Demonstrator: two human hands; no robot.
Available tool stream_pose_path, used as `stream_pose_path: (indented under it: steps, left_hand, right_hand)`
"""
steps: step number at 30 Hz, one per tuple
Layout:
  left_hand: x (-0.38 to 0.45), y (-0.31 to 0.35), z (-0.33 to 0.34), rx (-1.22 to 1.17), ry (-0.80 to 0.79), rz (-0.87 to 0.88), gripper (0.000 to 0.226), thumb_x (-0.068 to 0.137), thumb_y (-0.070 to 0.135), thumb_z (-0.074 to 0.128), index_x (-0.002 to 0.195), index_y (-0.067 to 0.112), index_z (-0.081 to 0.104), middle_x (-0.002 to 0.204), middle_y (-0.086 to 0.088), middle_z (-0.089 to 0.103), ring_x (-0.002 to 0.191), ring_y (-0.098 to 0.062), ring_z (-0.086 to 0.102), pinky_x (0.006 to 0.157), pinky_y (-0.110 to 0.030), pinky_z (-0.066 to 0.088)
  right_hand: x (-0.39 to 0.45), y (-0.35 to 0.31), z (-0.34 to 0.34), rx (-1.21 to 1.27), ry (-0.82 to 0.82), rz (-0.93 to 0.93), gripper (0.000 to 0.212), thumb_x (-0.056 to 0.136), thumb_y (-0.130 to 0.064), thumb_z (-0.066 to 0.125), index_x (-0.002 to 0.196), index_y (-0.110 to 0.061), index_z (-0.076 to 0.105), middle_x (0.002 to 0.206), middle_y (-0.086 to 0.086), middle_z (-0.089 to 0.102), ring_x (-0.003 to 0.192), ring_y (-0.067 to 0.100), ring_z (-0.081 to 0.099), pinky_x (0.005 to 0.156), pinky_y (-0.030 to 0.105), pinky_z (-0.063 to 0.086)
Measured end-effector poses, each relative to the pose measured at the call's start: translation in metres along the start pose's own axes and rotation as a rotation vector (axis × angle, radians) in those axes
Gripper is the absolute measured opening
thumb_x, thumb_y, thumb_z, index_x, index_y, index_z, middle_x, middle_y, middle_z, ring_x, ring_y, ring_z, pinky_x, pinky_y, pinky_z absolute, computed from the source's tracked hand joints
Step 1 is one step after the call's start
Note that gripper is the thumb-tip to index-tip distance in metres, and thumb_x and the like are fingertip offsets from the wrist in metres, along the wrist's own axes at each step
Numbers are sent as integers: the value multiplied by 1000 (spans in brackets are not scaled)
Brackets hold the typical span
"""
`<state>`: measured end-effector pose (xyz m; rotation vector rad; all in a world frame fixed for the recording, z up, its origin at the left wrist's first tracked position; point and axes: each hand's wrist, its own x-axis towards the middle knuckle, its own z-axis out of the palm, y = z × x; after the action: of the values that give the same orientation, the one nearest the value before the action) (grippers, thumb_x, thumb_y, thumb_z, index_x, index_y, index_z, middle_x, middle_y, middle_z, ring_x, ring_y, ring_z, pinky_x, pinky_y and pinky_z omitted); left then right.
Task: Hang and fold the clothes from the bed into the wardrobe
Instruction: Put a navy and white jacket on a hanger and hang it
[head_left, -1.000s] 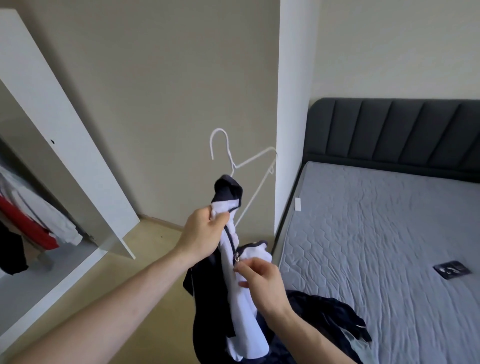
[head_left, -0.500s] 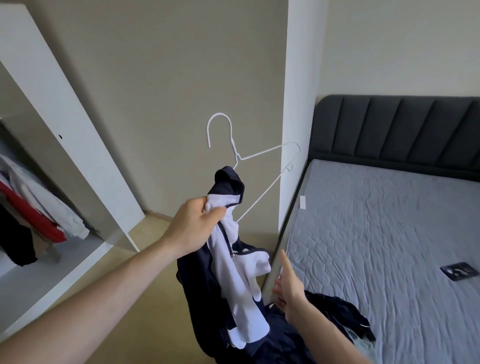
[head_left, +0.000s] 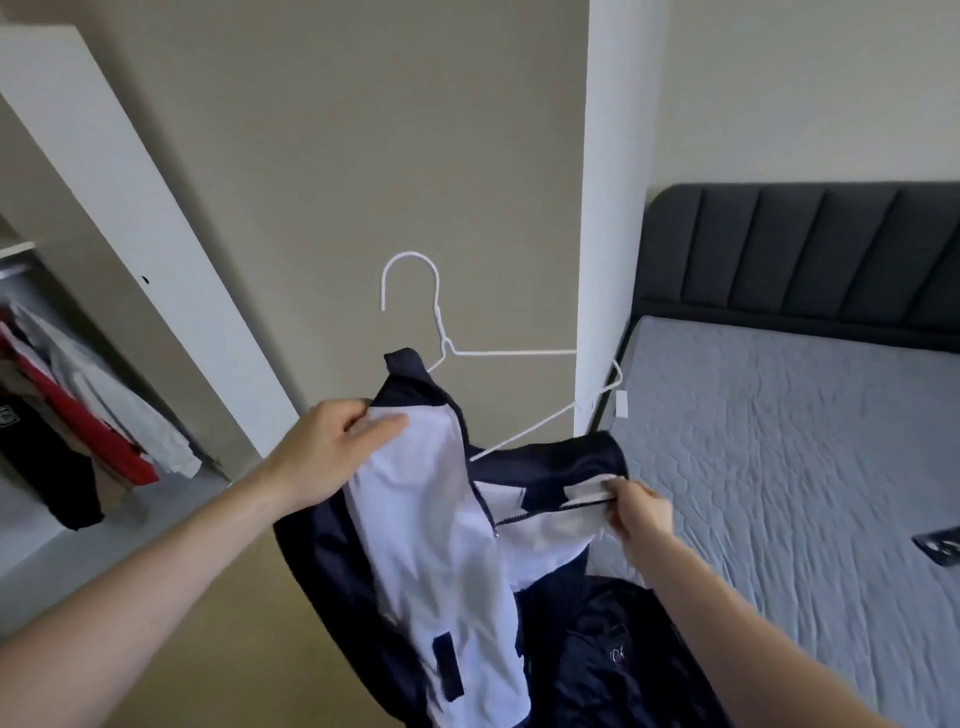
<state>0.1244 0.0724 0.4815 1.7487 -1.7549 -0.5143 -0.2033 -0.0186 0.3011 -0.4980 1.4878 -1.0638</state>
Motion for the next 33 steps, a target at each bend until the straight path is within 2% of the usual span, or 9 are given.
stream_pose_path:
  steps: [2, 4, 6, 10, 15, 19, 23, 27, 33]
  left_hand:
    - [-4, -15, -8, 47, -24, 48, 68, 84, 83, 46, 64, 23, 22, 61, 10, 20, 56, -10, 22, 51, -26, 19]
    - [-6, -27, -10, 106, -50, 79, 73, 84, 88, 39, 64, 21, 21, 56, 13, 20, 54, -10, 20, 48, -25, 17]
    - [-5, -34, -11, 148, -22, 104, 73, 86, 88, 36, 64, 19, 21, 51, 15, 22, 53, -10, 20, 48, -25, 17]
    - [-1, -36, -20, 183, 56, 165, 70, 88, 86, 34, 65, 21, 21, 60, 10, 17, 56, -10, 19, 50, -29, 16]
    - [-6, -23, -23, 100, 37, 240, 63, 91, 82, 36, 60, 29, 21, 59, 12, 17, 54, -8, 17, 49, -25, 15]
    - [-3, -19, -23, 244, 5, 279, 64, 95, 75, 35, 60, 23, 25, 53, 8, 17, 50, -11, 18, 50, -37, 22]
    - [4, -26, -23, 448, 148, 217, 58, 97, 58, 37, 61, 14, 26, 45, 0, 24, 47, -20, 23, 48, -37, 26]
    - [9, -28, -25, 510, 253, 241, 57, 97, 55, 35, 56, 17, 28, 42, -1, 30, 44, -22, 29, 46, -33, 25]
    - [10, -21, -32, 422, 373, 319, 51, 100, 49, 36, 59, 26, 18, 47, 1, 15, 48, -23, 21, 45, -33, 22]
  right_hand:
    - [5, -24, -12, -21, -7, -81, 24, 87, -7, 69, 65, -11, 60, 45, -1, 46, 38, 12, 41, 37, 21, 35]
    - [3, -45, -16, -59, -32, -138, 20, 85, -9, 69, 68, -9, 61, 45, -3, 45, 37, 12, 39, 37, 21, 35]
    - [1, -61, -18, -66, -54, -170, 17, 83, -9, 69, 68, -9, 61, 46, -3, 41, 38, 12, 35, 38, 22, 30]
    - [-5, -83, -22, -40, -69, -221, 18, 80, -9, 70, 64, -11, 64, 49, -2, 40, 40, 13, 32, 38, 22, 31]
    - [-9, -106, -25, -1, -63, -206, 16, 81, -8, 70, 68, -11, 60, 53, 0, 39, 42, 13, 32, 41, 22, 34]
    - [-17, -119, -27, 5, -80, -252, 16, 82, -6, 69, 68, -10, 61, 54, 1, 42, 42, 12, 35, 42, 21, 35]
    - [-36, -131, -22, -100, -144, -457, 23, 78, -10, 69, 57, -18, 61, 53, -3, 49, 44, 11, 41, 44, 23, 40]
    - [-51, -144, -19, -176, -189, -612, 14, 73, -18, 68, 60, -20, 65, 58, -2, 58, 48, 10, 47, 45, 23, 42]
    - [-44, -148, -27, -214, -153, -559, 26, 82, -11, 67, 59, -22, 67, 55, -5, 58, 47, 10, 48, 52, 27, 46]
